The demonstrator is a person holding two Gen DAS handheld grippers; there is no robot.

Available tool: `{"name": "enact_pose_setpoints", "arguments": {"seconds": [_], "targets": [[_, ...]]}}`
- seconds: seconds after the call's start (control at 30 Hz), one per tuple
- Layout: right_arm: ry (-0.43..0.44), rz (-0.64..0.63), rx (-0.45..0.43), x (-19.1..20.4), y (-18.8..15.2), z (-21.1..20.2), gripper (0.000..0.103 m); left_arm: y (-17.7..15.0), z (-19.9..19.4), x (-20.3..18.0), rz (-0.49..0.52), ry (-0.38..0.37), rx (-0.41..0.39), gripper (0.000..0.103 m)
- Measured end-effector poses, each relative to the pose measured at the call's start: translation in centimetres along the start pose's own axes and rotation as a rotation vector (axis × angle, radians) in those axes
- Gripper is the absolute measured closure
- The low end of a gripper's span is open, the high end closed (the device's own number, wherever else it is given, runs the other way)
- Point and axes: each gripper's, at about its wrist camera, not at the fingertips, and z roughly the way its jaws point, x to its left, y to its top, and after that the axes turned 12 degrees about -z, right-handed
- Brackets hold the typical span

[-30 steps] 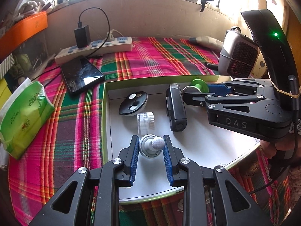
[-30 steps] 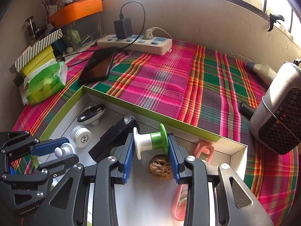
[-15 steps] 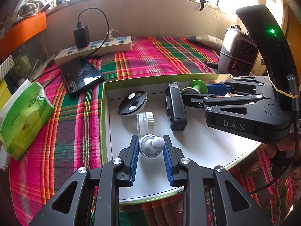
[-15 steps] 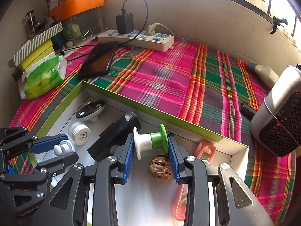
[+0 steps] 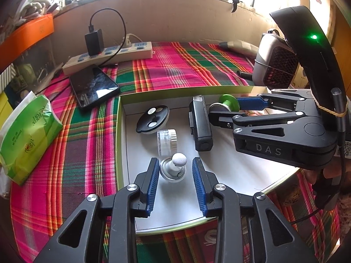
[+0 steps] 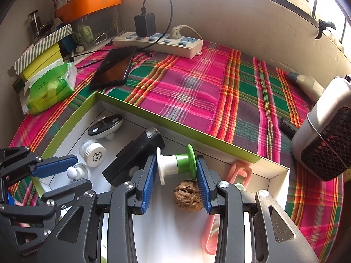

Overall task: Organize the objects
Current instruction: 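Lower and open the left tool to set the knob in the box while the right tool releases the spool, then lift both open tools up and away from the box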

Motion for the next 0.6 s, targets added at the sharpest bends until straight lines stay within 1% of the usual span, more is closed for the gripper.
{"name": "enact_pose_setpoints", "arguments": {"seconds": [0.03,0.07,0.4,0.6], "targets": [[0.000,0.002,-0.004,0.0,0.0,-0.1,0.056,0.0,0.0,0.0,0.001,0.001,0.000,0.073],[-0.001,0.003,-0.006,0.0,0.0,-0.2,0.056,0.0,0.0,0.0,0.001,0.003,0.000,0.072],[-0.011,0.005,-0.024,0.3,-0.4,-1.1,0.055,-0.2,-1.1,0.0,-0.005,-0.002,-0.017,0.070],[-0.016,0.030,-0.051,0.2,-0.7,-2.2,0.055,-0.4,-1.8,-0.1,-0.002,-0.005,-0.030,0.070]]}}
